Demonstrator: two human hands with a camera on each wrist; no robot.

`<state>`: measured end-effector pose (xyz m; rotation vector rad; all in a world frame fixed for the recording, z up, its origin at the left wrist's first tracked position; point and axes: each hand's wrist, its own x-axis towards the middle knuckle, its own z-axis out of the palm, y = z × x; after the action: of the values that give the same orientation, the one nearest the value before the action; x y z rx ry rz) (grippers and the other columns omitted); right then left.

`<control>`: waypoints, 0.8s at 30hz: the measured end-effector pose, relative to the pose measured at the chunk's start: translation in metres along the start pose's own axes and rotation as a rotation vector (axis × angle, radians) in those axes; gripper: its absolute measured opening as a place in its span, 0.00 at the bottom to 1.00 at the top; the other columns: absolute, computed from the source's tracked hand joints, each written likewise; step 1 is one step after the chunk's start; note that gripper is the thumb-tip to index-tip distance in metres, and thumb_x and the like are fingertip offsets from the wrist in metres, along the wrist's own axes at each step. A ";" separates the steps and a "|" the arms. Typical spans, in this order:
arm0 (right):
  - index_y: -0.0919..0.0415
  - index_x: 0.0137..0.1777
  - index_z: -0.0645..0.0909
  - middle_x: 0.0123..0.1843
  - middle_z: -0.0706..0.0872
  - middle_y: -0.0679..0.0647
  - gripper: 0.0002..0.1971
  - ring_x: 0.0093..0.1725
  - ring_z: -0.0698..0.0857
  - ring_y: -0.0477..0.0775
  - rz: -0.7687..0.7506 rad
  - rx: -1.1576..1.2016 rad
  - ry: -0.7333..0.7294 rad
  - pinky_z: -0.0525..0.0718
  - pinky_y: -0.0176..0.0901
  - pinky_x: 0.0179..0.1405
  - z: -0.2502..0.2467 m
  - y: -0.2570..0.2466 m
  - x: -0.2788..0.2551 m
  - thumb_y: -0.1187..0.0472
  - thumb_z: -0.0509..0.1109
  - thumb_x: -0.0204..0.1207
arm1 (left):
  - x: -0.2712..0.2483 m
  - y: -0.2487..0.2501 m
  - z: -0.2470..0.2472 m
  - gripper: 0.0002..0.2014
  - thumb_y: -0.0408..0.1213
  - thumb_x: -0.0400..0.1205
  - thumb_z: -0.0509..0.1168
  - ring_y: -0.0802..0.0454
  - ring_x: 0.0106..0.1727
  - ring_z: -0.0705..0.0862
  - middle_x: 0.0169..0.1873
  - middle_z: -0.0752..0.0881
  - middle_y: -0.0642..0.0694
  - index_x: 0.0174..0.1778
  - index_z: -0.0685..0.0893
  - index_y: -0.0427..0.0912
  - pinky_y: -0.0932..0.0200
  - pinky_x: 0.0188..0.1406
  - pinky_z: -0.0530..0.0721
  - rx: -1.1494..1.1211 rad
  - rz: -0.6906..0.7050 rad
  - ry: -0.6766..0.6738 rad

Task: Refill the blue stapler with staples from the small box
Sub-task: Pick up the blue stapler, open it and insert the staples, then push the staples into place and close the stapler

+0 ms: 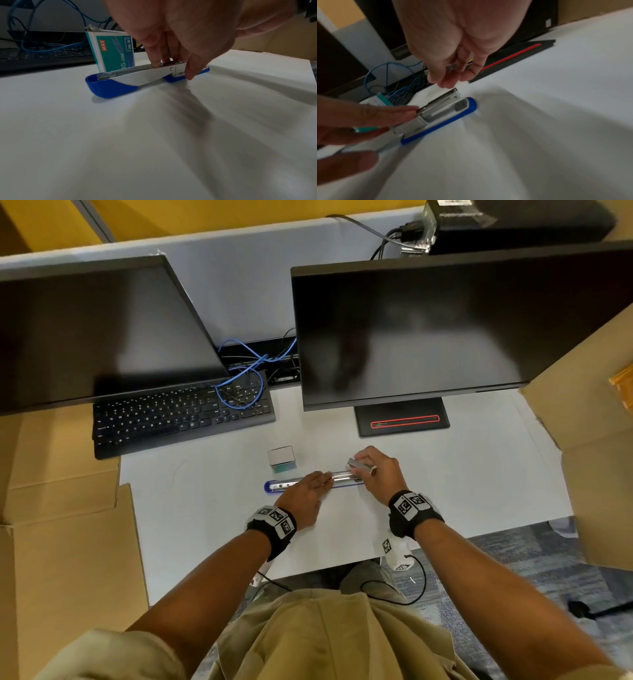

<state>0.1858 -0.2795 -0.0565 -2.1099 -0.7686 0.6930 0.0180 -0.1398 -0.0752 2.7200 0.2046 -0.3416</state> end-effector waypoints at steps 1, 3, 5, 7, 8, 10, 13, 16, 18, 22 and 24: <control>0.58 0.51 0.85 0.46 0.90 0.53 0.08 0.44 0.87 0.50 0.025 0.052 0.005 0.86 0.40 0.43 0.001 -0.001 0.000 0.61 0.77 0.73 | 0.000 0.000 0.000 0.28 0.34 0.84 0.59 0.45 0.83 0.61 0.82 0.64 0.45 0.81 0.63 0.41 0.55 0.83 0.55 -0.001 0.001 0.005; 0.56 0.49 0.90 0.46 0.90 0.53 0.09 0.43 0.86 0.50 0.062 0.129 0.018 0.84 0.36 0.40 0.002 0.000 0.000 0.62 0.81 0.69 | 0.000 0.000 0.000 0.28 0.34 0.84 0.60 0.44 0.83 0.62 0.82 0.64 0.44 0.81 0.64 0.40 0.55 0.82 0.55 -0.006 0.003 0.016; 0.57 0.49 0.91 0.47 0.91 0.53 0.11 0.42 0.87 0.49 0.085 0.209 0.020 0.83 0.31 0.41 0.000 0.000 0.000 0.62 0.83 0.66 | -0.001 -0.001 0.000 0.27 0.34 0.84 0.59 0.45 0.83 0.61 0.82 0.64 0.44 0.81 0.64 0.40 0.56 0.82 0.54 -0.007 0.002 0.025; 0.61 0.51 0.91 0.47 0.93 0.55 0.14 0.42 0.90 0.47 0.116 0.330 -0.001 0.84 0.30 0.44 -0.002 0.000 0.000 0.62 0.83 0.65 | -0.001 -0.001 0.000 0.27 0.34 0.84 0.59 0.46 0.83 0.60 0.82 0.63 0.45 0.81 0.63 0.41 0.58 0.81 0.53 -0.008 0.001 0.032; 0.63 0.51 0.91 0.47 0.93 0.56 0.14 0.41 0.90 0.45 0.126 0.353 -0.005 0.85 0.29 0.44 -0.003 0.000 0.000 0.62 0.83 0.65 | -0.001 -0.001 0.000 0.27 0.34 0.84 0.59 0.46 0.83 0.60 0.82 0.63 0.45 0.81 0.63 0.41 0.58 0.81 0.52 -0.008 0.000 0.034; 0.65 0.52 0.90 0.44 0.93 0.57 0.13 0.34 0.89 0.42 0.158 0.380 -0.010 0.84 0.29 0.37 -0.004 -0.002 0.000 0.63 0.81 0.68 | -0.001 -0.001 0.000 0.27 0.33 0.84 0.59 0.46 0.83 0.60 0.82 0.63 0.45 0.81 0.63 0.41 0.57 0.81 0.52 -0.017 0.001 0.036; 0.69 0.53 0.89 0.38 0.90 0.61 0.10 0.26 0.79 0.47 0.219 0.540 -0.065 0.81 0.43 0.34 -0.005 -0.002 -0.001 0.64 0.75 0.76 | -0.001 -0.002 -0.001 0.28 0.32 0.83 0.59 0.45 0.83 0.60 0.82 0.64 0.45 0.81 0.64 0.41 0.53 0.83 0.56 -0.030 -0.001 0.026; 0.71 0.59 0.86 0.42 0.90 0.64 0.11 0.30 0.80 0.49 0.257 0.574 -0.114 0.85 0.44 0.41 -0.006 -0.001 -0.001 0.66 0.69 0.80 | -0.001 -0.002 -0.001 0.28 0.32 0.83 0.60 0.46 0.83 0.60 0.82 0.64 0.45 0.81 0.64 0.41 0.53 0.83 0.56 -0.036 -0.004 0.015; 0.73 0.60 0.85 0.45 0.90 0.65 0.11 0.35 0.85 0.52 0.252 0.555 -0.137 0.90 0.44 0.44 -0.007 -0.001 -0.001 0.69 0.68 0.80 | -0.001 -0.002 -0.001 0.28 0.32 0.83 0.60 0.46 0.83 0.60 0.82 0.63 0.46 0.81 0.63 0.41 0.54 0.83 0.56 -0.033 -0.008 0.008; 0.67 0.53 0.90 0.43 0.91 0.60 0.08 0.33 0.86 0.47 0.112 0.219 -0.123 0.88 0.38 0.36 -0.006 -0.005 0.003 0.68 0.75 0.75 | -0.001 -0.002 0.000 0.28 0.33 0.83 0.60 0.45 0.83 0.60 0.82 0.63 0.45 0.81 0.63 0.41 0.54 0.83 0.56 -0.024 -0.002 0.008; 0.62 0.48 0.91 0.38 0.89 0.50 0.06 0.30 0.82 0.41 0.013 0.007 -0.093 0.83 0.35 0.36 -0.003 -0.007 0.003 0.67 0.77 0.72 | -0.001 -0.002 0.000 0.28 0.34 0.84 0.59 0.46 0.84 0.59 0.83 0.62 0.46 0.82 0.62 0.42 0.56 0.83 0.53 -0.024 -0.010 0.002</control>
<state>0.1882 -0.2752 -0.0498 -2.0902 -0.8021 0.8048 0.0168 -0.1378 -0.0753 2.6963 0.2215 -0.3367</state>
